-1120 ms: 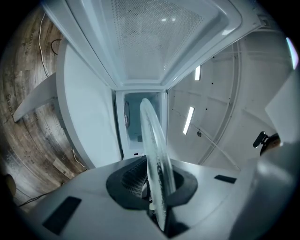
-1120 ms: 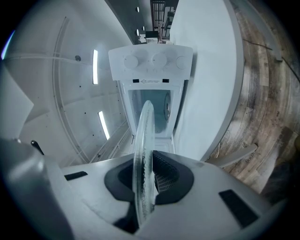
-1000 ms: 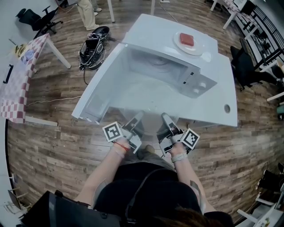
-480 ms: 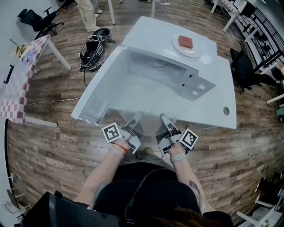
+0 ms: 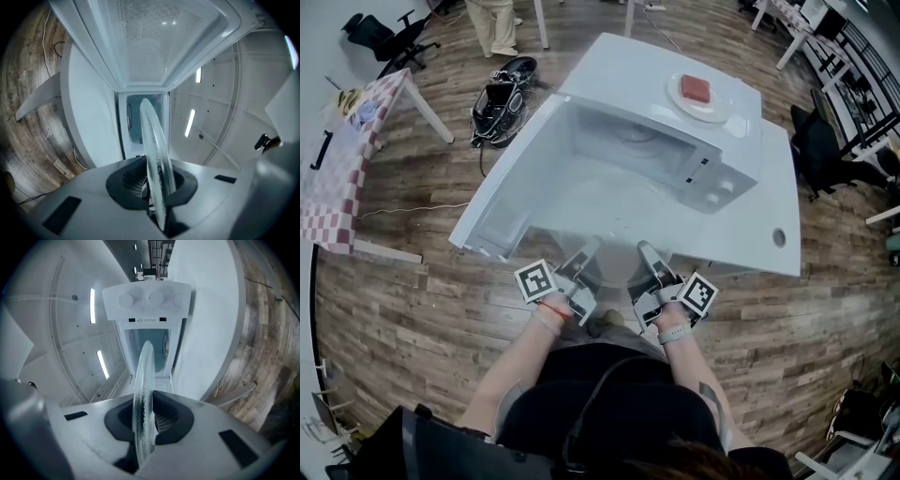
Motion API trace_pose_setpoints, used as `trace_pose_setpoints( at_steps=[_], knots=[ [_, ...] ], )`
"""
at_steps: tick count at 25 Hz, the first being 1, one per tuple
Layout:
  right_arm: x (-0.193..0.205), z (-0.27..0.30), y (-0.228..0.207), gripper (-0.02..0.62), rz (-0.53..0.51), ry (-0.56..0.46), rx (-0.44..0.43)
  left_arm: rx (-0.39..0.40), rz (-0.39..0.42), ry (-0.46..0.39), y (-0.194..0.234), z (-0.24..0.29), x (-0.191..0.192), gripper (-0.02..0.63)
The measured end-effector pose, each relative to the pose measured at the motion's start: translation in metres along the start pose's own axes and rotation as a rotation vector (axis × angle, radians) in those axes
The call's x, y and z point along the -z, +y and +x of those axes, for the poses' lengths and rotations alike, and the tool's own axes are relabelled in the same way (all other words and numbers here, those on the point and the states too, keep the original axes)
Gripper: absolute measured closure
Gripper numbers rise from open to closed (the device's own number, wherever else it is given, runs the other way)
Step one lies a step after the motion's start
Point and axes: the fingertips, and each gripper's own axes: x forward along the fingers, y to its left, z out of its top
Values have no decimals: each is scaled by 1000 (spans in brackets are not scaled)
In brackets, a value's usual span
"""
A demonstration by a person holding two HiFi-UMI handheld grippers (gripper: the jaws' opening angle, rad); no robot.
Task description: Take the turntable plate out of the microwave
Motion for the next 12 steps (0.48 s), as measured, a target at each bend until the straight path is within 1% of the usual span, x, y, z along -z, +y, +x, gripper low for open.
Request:
trace_pose_setpoints(
  at_steps=[7, 12],
  knots=[
    [3, 1, 1, 556, 5, 29, -6, -7, 1, -31, -1, -6, 1, 571],
    [4, -1, -1, 557, 5, 37, -4, -8, 3, -38, -1, -8, 3, 571]
  ],
)
